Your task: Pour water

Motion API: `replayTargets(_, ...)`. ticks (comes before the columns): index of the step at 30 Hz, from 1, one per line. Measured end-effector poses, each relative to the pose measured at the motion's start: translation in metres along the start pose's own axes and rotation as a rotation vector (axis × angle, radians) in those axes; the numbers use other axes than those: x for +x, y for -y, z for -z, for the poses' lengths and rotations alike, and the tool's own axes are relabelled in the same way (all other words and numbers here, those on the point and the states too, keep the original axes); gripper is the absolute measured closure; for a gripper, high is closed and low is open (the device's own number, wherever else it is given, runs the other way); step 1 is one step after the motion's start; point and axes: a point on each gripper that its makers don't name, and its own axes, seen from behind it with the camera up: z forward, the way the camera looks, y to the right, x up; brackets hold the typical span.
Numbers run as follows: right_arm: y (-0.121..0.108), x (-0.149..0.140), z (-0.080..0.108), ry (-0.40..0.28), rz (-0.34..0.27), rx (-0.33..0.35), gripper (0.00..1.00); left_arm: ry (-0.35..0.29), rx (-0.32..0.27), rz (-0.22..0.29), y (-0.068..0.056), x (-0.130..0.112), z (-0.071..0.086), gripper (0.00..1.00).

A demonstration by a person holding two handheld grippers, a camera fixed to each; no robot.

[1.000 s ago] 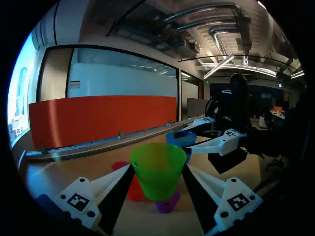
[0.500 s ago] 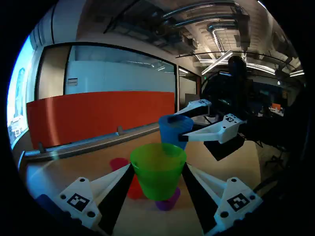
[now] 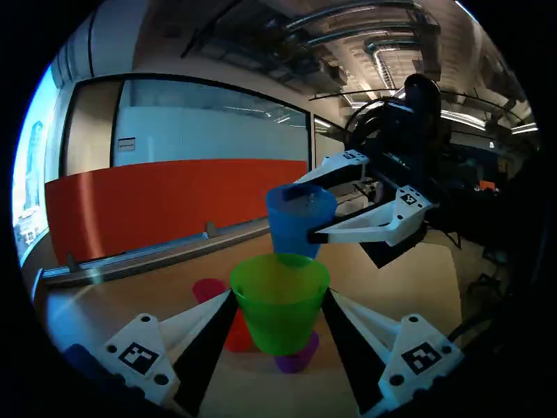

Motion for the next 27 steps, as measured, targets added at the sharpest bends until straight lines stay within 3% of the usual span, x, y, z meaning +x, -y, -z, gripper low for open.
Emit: replayTargets(27, -0.016, 0.016, -0.012, 0.062, 0.253, 0.026, 0.09, -0.009, -0.011, 0.004, -0.005, 0.003, -0.008, 0.15)
